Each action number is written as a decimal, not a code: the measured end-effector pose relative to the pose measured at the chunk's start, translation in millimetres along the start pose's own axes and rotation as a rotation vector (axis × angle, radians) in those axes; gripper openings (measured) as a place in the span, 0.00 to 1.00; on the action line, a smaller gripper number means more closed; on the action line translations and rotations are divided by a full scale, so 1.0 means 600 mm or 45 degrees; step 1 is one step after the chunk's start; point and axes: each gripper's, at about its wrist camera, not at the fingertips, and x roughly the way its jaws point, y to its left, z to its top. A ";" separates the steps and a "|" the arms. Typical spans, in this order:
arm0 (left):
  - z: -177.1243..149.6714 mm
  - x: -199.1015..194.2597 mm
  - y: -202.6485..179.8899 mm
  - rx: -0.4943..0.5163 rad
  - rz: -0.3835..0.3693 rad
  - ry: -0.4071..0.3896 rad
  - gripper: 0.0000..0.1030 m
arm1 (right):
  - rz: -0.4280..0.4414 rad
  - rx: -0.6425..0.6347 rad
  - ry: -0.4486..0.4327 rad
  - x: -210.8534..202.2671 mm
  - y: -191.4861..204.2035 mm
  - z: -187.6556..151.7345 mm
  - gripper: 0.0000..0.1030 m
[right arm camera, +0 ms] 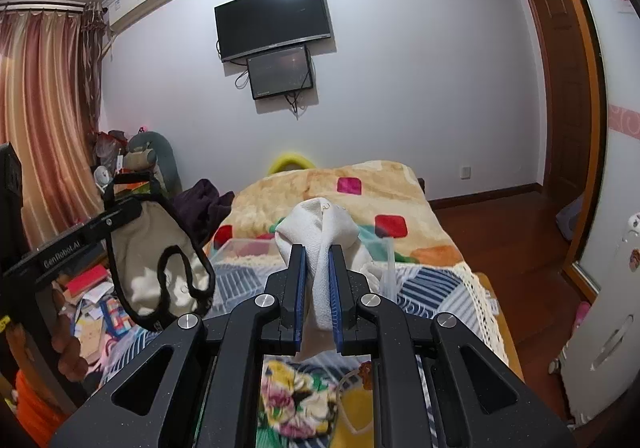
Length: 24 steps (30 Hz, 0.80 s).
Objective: Organize soft objects
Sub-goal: 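Lift the bra and sock and lower both into the clear box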
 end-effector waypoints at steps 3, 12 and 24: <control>0.003 0.029 -0.002 -0.022 -0.015 0.019 0.15 | -0.002 0.008 0.014 0.018 0.002 0.002 0.10; -0.013 0.126 -0.011 -0.063 0.042 0.107 0.15 | -0.033 0.044 0.147 0.092 -0.003 -0.024 0.10; -0.080 0.200 -0.015 -0.011 0.063 0.350 0.15 | -0.082 0.005 0.380 0.150 -0.003 -0.057 0.10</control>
